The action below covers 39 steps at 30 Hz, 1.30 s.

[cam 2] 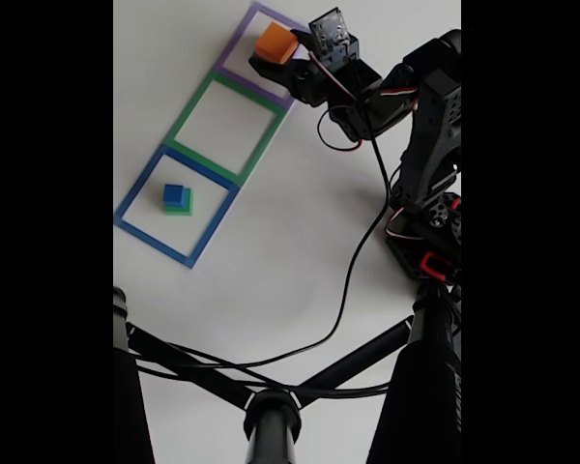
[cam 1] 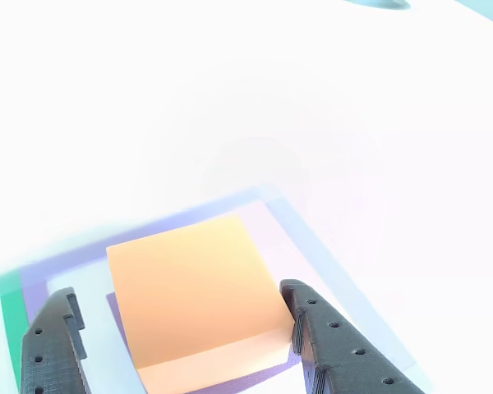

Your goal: Tower of hanoi

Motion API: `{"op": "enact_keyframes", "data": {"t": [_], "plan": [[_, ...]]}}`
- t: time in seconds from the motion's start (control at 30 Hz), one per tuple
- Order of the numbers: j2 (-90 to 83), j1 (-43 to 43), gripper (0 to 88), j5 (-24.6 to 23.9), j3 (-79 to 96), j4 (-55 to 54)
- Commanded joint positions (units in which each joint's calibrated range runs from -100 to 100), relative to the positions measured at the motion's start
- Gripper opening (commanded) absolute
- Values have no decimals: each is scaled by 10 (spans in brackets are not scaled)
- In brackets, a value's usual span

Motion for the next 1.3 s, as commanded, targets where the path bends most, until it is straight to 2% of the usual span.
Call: {"op": "enact_keyframes", "data": {"t": [0.0,0.4,0.8,1.0,1.27], "plan": [[-5,-9,232,8,-12,-22],[-5,-20,131,8,-6,-27],[-57,-33,117,8,9,-4],[-215,-51,111,8,17,155],[-464,-72,114,8,-60,533]]}}
